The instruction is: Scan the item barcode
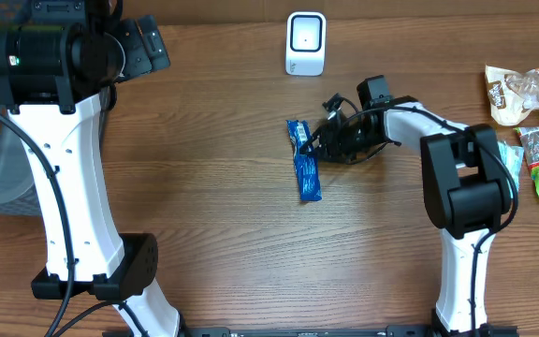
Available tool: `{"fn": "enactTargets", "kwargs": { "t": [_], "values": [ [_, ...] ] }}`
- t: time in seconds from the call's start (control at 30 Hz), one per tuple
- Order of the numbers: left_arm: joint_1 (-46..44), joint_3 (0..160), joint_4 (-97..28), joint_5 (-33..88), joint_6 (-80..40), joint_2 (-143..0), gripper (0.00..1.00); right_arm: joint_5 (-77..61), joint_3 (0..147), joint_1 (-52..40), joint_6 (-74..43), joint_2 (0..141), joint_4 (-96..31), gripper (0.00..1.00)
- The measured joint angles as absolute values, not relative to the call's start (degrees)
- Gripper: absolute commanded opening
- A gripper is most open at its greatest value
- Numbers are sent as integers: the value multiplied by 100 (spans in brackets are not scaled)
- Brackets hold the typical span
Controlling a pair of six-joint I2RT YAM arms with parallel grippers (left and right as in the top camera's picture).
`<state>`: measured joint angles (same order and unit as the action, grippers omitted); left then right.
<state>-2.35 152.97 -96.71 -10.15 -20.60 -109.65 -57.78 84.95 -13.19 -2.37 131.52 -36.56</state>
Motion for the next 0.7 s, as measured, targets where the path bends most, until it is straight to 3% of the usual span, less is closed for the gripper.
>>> {"fn": "enactTargets", "kwargs": {
  "t": [0.1, 0.4, 0.7],
  "values": [
    [-235, 15297, -9671, -1015, -2060, -10965, 100, -5826, 8495, -1363, -257, 13216, -3603, 9],
    [-235, 15297, -9671, -1015, -2060, -10965, 100, -5249, 9037, -1400, -305, 13207, -4856, 8],
    [-235, 15297, -9671, -1015, -2060, -10965, 100, -2530, 10383, -1763, -283, 12575, -6510, 8]
  ]
}}
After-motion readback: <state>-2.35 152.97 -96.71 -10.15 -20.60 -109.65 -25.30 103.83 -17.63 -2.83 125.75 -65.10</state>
